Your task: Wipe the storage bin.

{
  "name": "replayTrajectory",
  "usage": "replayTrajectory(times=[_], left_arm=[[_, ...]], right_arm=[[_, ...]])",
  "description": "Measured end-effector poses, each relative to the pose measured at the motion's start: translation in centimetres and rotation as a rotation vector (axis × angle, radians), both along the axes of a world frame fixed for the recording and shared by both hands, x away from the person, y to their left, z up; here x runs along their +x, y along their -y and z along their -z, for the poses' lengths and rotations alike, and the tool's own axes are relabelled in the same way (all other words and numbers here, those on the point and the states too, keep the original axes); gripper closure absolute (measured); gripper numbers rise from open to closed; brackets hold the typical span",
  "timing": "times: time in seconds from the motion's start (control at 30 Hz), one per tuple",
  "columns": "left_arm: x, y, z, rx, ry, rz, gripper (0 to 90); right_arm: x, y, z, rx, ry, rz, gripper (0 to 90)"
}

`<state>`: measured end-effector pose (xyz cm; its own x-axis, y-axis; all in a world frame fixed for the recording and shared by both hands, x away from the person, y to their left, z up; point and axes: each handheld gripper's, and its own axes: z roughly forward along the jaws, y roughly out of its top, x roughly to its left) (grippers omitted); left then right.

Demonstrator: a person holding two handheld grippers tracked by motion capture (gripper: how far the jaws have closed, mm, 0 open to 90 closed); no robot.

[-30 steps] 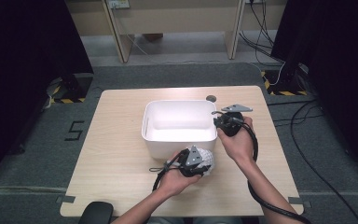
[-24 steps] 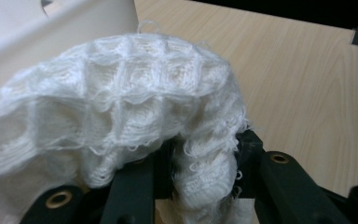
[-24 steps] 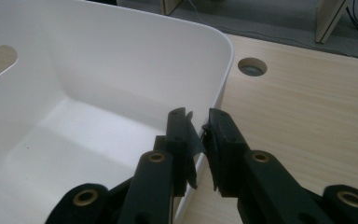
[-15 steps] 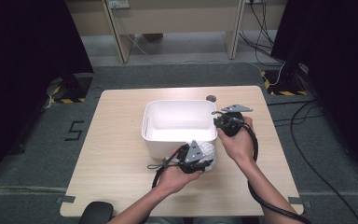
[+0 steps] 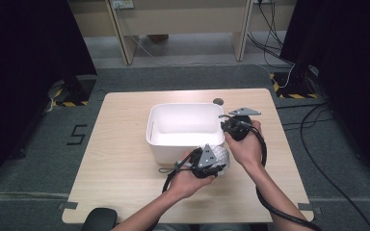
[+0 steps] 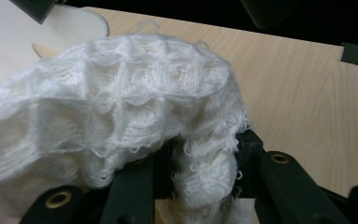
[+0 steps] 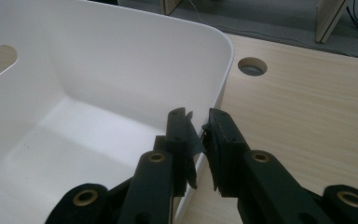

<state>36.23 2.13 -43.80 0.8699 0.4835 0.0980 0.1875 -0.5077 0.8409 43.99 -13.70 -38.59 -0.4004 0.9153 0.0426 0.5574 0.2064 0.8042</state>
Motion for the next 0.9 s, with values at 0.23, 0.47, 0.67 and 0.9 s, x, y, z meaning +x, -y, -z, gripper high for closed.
replayTrajectory(times=[0.23,0.47,0.67,0.9], left_arm=[[0.1,0.9,0.1,0.003,0.004,0.011,66.9],[0.3,1.4,0.3,0.019,0.012,0.024,66.9],[0.4,1.7,1.2,0.042,0.014,0.032,66.5],[0.4,1.8,2.3,0.067,0.003,0.032,66.5]], right_arm=[[0.0,0.0,0.0,0.002,-0.001,-0.001,79.4],[0.0,0.0,0.0,0.003,-0.002,-0.001,79.4],[0.0,0.0,0.0,0.003,-0.003,-0.003,79.2],[0.0,0.0,0.0,0.004,-0.003,-0.003,79.2]])
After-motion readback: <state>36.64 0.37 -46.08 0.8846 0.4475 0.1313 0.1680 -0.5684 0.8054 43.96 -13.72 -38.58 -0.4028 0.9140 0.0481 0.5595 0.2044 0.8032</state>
